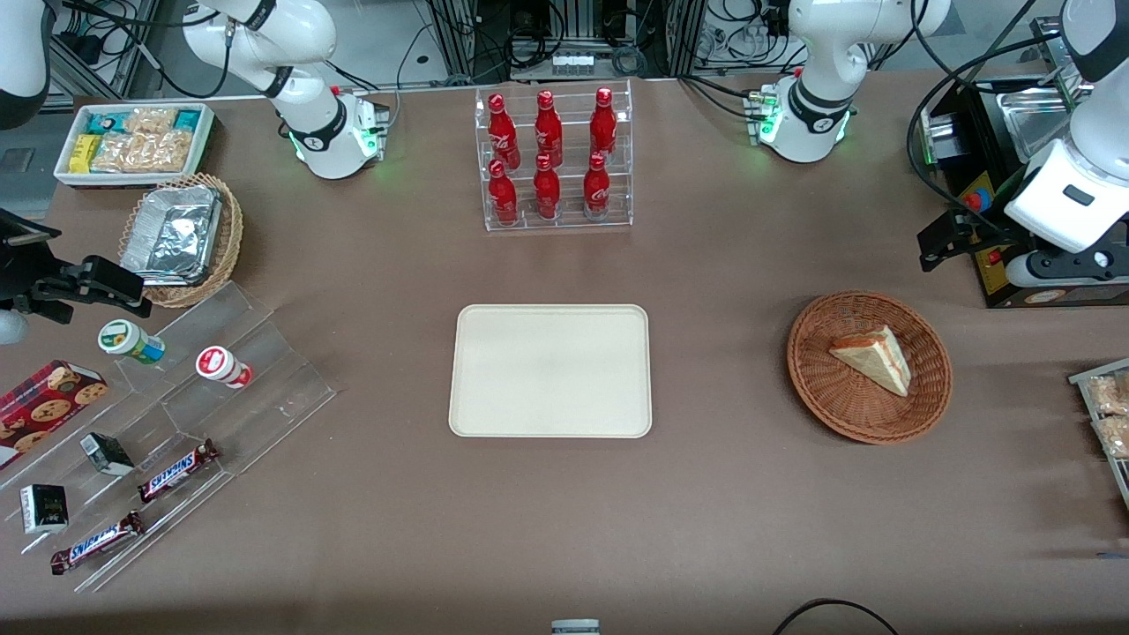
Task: Place sandwich from basket to tray
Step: 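Move the left gripper over the sandwich in the wicker basket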
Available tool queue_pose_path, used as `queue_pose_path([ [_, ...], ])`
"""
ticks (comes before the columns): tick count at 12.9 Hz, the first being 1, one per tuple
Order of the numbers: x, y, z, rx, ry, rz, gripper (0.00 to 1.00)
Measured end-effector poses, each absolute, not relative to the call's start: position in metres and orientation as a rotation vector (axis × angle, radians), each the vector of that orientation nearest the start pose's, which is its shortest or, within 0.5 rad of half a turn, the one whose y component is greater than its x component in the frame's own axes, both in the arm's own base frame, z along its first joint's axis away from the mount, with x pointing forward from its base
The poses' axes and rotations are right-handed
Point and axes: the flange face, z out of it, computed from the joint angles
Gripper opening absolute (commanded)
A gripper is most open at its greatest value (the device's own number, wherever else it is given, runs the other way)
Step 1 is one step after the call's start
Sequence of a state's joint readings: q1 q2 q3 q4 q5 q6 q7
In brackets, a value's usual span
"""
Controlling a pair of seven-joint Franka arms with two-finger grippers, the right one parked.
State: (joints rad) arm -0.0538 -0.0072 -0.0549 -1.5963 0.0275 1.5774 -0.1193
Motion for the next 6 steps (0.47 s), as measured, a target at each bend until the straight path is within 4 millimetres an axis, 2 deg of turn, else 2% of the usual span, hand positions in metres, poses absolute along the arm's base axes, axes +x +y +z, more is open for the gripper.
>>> queue_pose_path([
  [6, 0.5499, -0.0659, 0.6117, -3.111, 0.009, 0.04, 1.0],
])
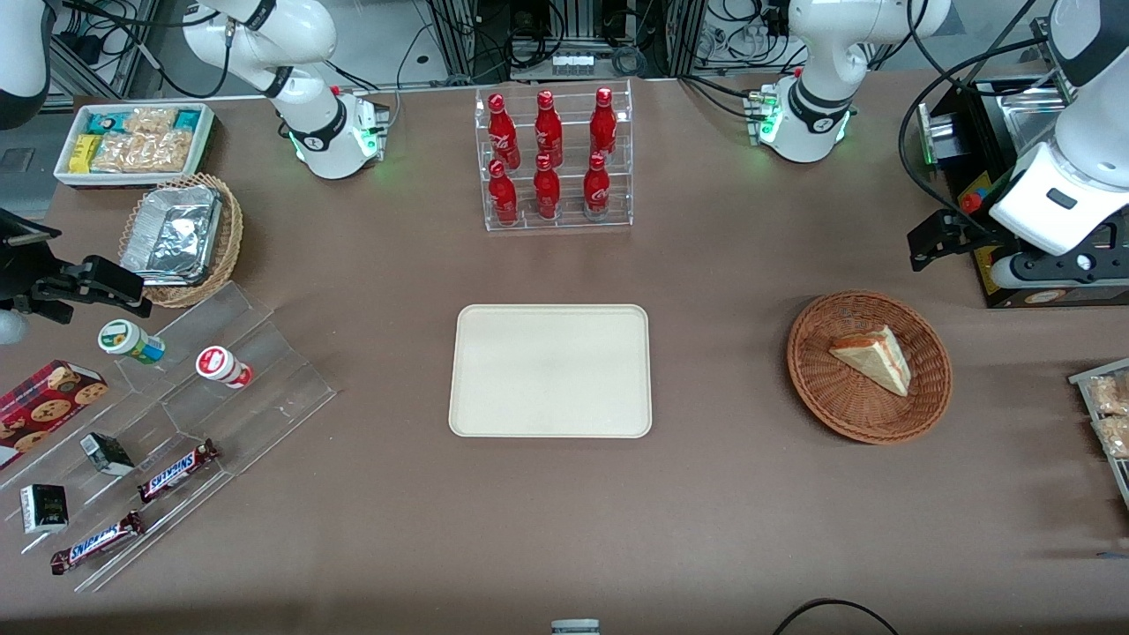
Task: Place sandwich from basket to tray
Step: 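Move the left gripper over the sandwich in the wicker basket, then lower the left gripper and close it on the wrapped sandwich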
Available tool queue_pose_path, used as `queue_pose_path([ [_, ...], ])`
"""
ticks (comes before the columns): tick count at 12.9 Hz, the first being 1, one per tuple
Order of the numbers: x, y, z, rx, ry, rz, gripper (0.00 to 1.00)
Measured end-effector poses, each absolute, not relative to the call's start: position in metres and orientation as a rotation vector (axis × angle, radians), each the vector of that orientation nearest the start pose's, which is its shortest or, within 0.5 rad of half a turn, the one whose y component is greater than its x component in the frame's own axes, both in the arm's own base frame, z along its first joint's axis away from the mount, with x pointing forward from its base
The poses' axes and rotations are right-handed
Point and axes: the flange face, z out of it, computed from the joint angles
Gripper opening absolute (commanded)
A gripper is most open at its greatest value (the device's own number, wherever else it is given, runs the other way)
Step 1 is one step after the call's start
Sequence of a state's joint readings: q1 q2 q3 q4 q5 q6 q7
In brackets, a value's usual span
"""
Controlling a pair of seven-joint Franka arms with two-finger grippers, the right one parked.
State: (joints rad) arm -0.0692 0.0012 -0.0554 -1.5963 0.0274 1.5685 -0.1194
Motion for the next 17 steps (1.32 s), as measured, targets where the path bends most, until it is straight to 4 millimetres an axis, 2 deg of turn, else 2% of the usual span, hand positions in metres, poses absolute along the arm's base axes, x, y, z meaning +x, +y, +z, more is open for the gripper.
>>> queue_pose_path([
  [3, 0.555, -0.057, 0.596, -3.105, -0.053, 0.097, 1.0],
  [5, 0.56, -0.041, 0.582, -3.091, -0.215, 0.138, 1.0],
  [7, 0.564, -0.032, 0.557, -3.057, -0.417, 0.192, 1.0],
  [10, 0.57, -0.032, 0.506, -2.994, -0.696, 0.186, 1.0],
  [12, 0.57, -0.026, 0.463, -2.936, -0.892, 0.178, 1.0],
  [15, 0.563, -0.006, 0.394, -2.869, -1.075, 0.175, 1.0],
  [17, 0.561, 0.014, 0.364, -2.842, -1.137, 0.174, 1.0],
])
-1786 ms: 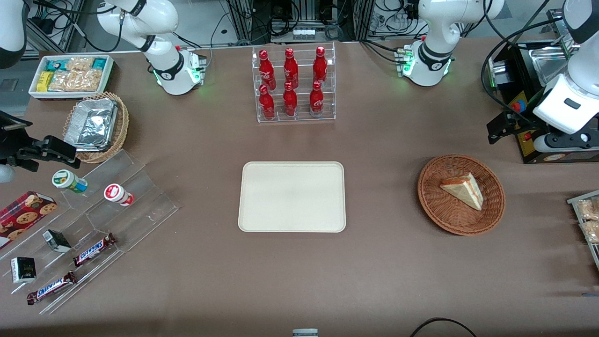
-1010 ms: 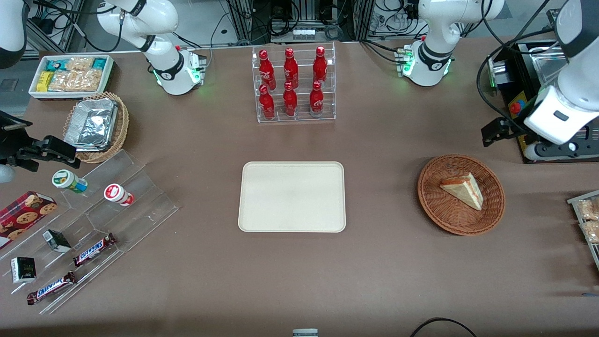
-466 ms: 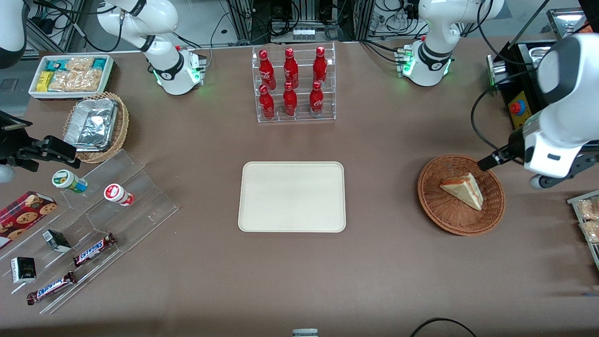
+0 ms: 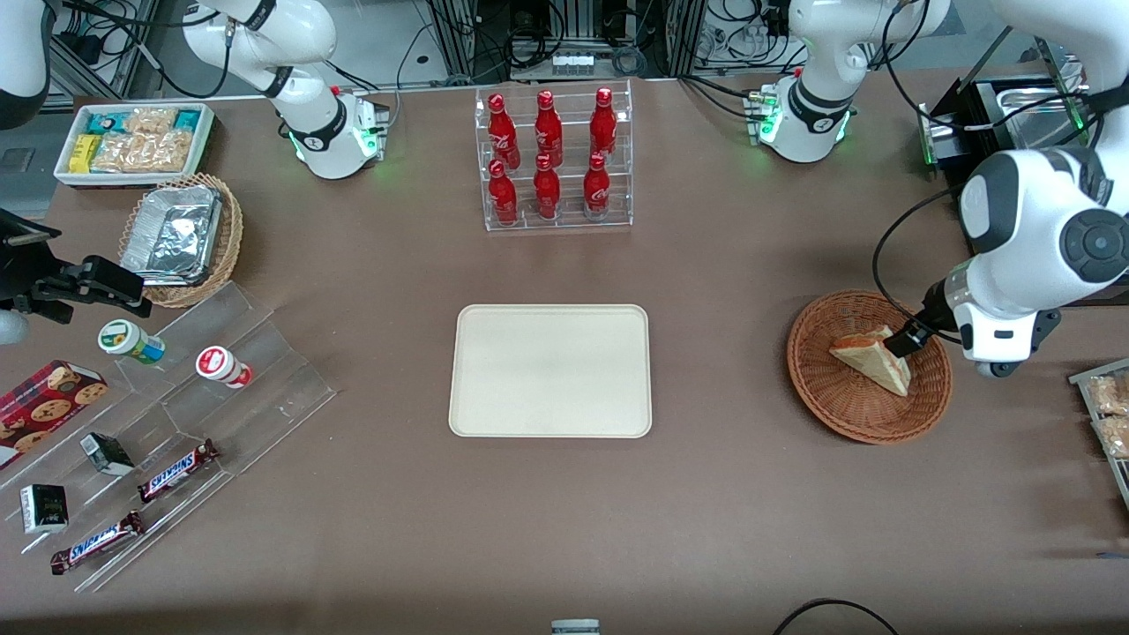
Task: Place sandwich from basket to tray
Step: 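Lower the left gripper and close it on the wrapped sandwich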
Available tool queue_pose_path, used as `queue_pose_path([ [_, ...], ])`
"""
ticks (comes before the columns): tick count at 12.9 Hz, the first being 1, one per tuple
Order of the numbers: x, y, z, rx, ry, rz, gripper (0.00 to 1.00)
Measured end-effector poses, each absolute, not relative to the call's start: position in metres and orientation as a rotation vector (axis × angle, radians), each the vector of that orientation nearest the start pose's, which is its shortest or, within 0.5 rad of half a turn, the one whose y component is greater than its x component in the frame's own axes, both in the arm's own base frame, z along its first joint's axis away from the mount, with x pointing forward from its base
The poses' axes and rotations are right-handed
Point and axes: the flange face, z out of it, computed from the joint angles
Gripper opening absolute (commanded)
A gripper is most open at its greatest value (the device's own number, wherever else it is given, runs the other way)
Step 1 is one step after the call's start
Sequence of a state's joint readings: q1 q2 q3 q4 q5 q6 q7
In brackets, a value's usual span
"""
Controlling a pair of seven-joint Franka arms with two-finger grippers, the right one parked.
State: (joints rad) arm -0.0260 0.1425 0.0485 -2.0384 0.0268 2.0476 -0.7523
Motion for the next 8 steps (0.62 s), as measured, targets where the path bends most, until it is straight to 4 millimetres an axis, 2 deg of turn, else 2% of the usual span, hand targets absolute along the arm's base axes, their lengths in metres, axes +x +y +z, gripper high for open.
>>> queue_pose_path([
  [3, 0.563, 0.033, 0.328, -2.809, -1.262, 0.091, 1.0],
  [6, 0.555, 0.034, 0.277, -2.759, -1.35, 0.097, 1.0],
  [8, 0.557, 0.034, 0.257, -2.719, -1.424, 0.086, 0.99],
])
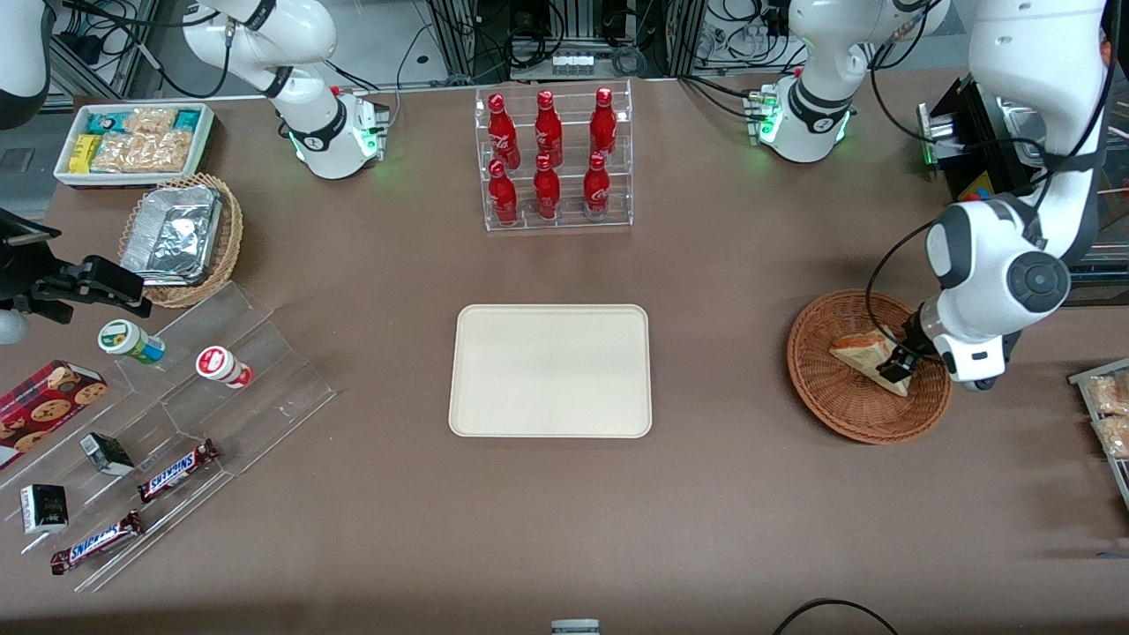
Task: Place sandwich from basket to tray
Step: 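Lower the left gripper and close it on the wrapped sandwich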
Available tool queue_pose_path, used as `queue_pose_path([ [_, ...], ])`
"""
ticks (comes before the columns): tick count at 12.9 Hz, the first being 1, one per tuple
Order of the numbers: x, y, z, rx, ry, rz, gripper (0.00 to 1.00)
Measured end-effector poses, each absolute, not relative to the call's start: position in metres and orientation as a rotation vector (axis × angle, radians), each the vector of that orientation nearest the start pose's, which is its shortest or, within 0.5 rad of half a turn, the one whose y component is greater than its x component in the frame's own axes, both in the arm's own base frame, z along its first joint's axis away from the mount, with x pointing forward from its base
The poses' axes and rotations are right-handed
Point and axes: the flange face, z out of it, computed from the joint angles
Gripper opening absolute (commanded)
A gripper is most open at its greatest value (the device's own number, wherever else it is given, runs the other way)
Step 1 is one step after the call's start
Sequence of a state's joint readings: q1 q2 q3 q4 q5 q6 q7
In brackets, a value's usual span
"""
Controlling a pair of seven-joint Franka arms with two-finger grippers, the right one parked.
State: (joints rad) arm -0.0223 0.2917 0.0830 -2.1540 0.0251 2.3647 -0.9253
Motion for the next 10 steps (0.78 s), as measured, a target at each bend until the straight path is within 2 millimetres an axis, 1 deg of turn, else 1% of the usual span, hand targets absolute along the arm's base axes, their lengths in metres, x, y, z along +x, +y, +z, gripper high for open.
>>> queue_pose_path([
  [2, 0.557, 0.034, 0.245, -2.709, -1.435, 0.092, 0.98],
  [4, 0.554, 0.032, 0.231, -2.707, -1.437, 0.09, 0.9],
  [6, 0.553, 0.03, 0.222, -2.703, -1.431, 0.106, 0.56],
  [7, 0.552, 0.03, 0.221, -2.702, -1.43, 0.108, 0.42],
  [8, 0.552, 0.029, 0.222, -2.702, -1.429, 0.11, 0.33],
  [9, 0.553, 0.029, 0.223, -2.702, -1.428, 0.11, 0.29],
  [10, 0.554, 0.028, 0.228, -2.702, -1.421, 0.119, 0.28],
])
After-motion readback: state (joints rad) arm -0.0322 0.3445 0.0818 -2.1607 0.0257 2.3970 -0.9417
